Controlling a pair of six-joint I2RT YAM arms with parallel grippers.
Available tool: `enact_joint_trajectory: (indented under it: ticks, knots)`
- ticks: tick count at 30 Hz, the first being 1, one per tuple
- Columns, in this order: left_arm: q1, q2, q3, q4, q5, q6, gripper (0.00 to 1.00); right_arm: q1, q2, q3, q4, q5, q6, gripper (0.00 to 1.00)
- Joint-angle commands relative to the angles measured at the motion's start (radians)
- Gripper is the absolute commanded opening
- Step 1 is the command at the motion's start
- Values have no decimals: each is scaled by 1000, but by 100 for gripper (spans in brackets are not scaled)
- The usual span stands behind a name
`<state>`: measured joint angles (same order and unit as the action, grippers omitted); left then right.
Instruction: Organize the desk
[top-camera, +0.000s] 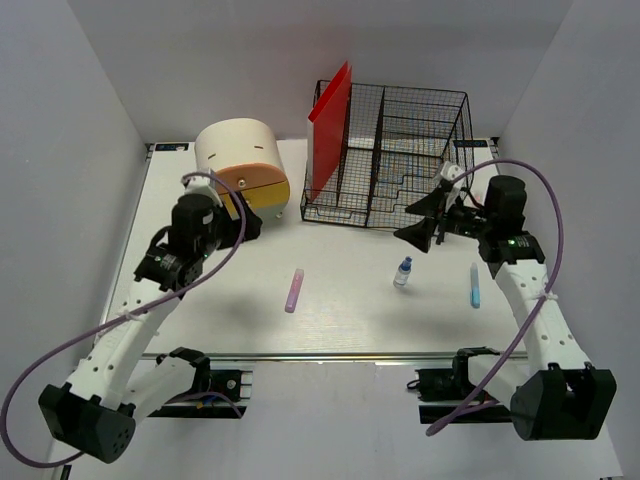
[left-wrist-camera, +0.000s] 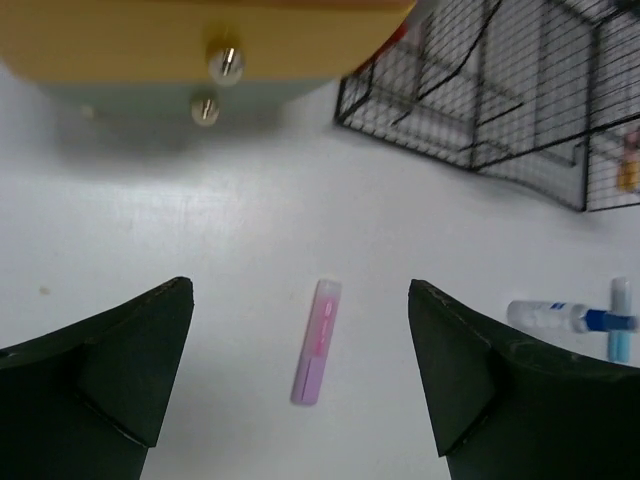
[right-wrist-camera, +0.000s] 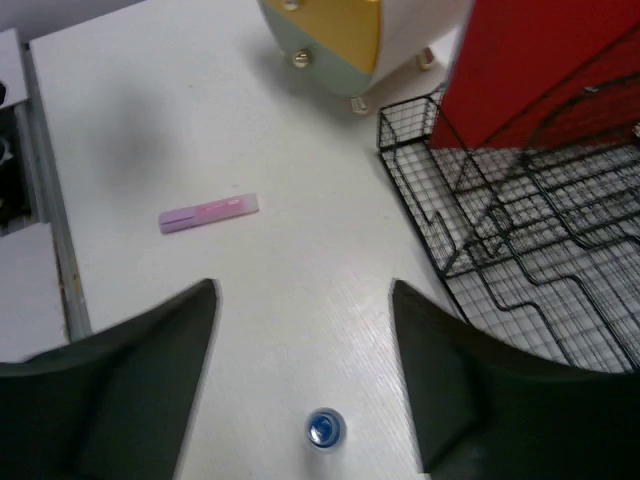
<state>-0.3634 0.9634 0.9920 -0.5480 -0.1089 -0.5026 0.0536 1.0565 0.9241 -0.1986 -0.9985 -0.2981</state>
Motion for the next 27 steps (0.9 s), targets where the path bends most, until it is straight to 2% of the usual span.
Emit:
enact_joint_trajectory:
  ticks: [1,3,4,5,6,8,9,11,12,13,15,19,20,27]
  knots:
    - [4,-2,-116,40,34,-115,98,95,-7,39,-35,-16,-45,69]
    - [4,-18,-180,98,31,-148,96,144,17,73,-80,93,-85,49]
    - [4,-22,-194,147,25,-168,93,238,49,84,-100,130,-102,25]
    - [4,-26,-208,167,18,-175,89,265,66,90,-116,167,-110,12]
    - [4,-28,-222,184,5,-192,78,291,83,100,-116,219,-98,0]
    - [4,-20,-225,230,-26,-192,67,363,129,116,-107,292,-79,0]
    - [4,4,-220,238,-47,-194,55,394,144,119,-99,313,-55,0]
    - [4,34,-204,264,-101,-189,47,423,183,128,-79,351,-35,12]
    - [4,69,-197,275,-119,-182,39,431,195,130,-70,357,-7,17]
    - [4,89,-179,287,-133,-180,37,440,207,127,-50,363,7,26]
    - [14,160,-156,293,-167,-163,40,448,203,113,-35,382,31,34]
    - [32,271,-89,302,-186,-140,56,442,152,76,-1,383,53,40]
    - [32,287,-73,309,-199,-133,58,442,142,67,5,383,56,41]
    - [53,399,-24,390,-224,-119,54,436,115,45,1,370,50,47]
